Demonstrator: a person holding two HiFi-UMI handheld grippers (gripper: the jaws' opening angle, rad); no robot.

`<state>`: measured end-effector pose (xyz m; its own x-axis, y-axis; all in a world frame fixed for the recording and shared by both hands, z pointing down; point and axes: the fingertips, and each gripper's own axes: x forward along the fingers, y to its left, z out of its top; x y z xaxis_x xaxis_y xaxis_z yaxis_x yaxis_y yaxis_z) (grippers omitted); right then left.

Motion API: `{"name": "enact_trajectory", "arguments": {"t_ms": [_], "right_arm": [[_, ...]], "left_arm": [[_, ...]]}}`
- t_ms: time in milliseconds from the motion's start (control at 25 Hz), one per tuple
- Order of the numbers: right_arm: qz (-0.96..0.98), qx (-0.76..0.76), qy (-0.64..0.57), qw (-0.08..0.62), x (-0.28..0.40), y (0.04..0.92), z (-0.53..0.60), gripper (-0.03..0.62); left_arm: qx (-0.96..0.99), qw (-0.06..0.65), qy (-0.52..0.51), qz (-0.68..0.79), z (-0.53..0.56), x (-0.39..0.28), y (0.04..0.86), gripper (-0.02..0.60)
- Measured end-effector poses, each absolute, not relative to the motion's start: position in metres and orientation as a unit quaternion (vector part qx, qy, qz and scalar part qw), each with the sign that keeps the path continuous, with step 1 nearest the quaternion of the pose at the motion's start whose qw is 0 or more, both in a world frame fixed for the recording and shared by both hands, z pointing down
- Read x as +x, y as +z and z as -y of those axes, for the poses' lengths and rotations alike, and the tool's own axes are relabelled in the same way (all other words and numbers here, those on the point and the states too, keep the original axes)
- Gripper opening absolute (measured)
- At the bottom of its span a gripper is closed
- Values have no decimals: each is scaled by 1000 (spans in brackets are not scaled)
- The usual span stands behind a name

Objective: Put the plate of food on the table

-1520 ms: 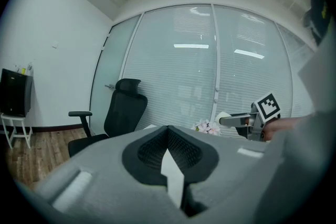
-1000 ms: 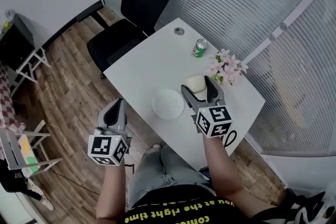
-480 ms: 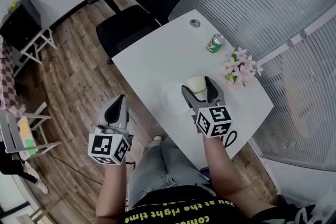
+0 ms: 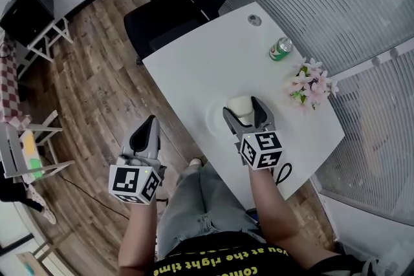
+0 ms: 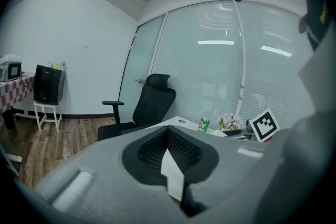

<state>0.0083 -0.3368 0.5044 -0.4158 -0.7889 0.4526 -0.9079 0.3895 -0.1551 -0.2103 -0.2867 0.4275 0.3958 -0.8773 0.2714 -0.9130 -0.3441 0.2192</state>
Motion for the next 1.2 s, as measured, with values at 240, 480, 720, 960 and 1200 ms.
{"name": "enact_trajectory", "arguments": {"t_ms": [240,480,720,960,1200], "right_arm": [[817,510,206,176,2,533,342,391],[814,498,216,206,-4,561,339,391],[809,481,224,252,-11,592,331,391],[807,463,226,290,-16,611,323,393],[800,452,232,319,-16,625,318,393]], "left_arm": [[811,180,60,553,286,-221,442,0],[805,191,59,559,288,-224,453,0],[802,198,57,560,290,-228,460,0],[800,206,55,560,291,-226,464,0],[803,208,56,556,292,-223,467,0]]}}
